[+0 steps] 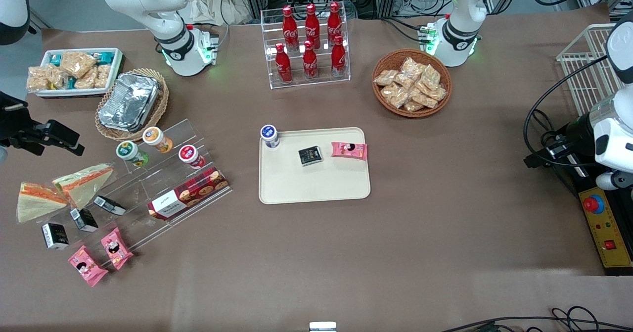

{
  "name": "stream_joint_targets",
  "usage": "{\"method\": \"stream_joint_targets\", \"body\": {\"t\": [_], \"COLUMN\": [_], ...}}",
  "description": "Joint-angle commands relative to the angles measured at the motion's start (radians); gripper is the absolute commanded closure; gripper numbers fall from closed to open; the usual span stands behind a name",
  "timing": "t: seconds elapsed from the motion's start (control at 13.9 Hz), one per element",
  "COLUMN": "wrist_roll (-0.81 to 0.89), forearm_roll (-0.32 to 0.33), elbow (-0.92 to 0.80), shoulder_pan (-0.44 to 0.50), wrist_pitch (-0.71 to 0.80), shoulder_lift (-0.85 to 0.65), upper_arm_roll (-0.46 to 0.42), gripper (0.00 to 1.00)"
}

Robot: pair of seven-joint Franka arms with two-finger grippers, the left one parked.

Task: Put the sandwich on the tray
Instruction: 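Move the right gripper toward the wrapped sandwiches on the acrylic rack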

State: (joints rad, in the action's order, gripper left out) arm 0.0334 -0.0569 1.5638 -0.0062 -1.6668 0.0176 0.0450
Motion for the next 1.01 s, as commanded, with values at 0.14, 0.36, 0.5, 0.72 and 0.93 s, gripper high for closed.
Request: {"method": "stream_joint_targets", "body": {"t": [0.14,0.36,0.5,0.72,0.93], "wrist_roll": [0.008,0.003,0.011,0.019,0.064], "forearm_roll": [-0.003,0.022,0.032,0.080,0.077], "elbow": [-0.014,-0.014,-0.014,-0.013,-0.013], "shoulder_pan": [-0.015,-0.018,-0.026,-0.061,-0.107], "wrist_pitch": [0.007,0.002,-0.014,-0.054,-0.074], "shoulder_lift": [-0.001,0.012,0.021,0.041,0.064], "upper_arm_roll": [-0.005,0.041,0.059,0.065,0.073], "gripper": [0.01,0.01,0.01,0.01,0.01]}}
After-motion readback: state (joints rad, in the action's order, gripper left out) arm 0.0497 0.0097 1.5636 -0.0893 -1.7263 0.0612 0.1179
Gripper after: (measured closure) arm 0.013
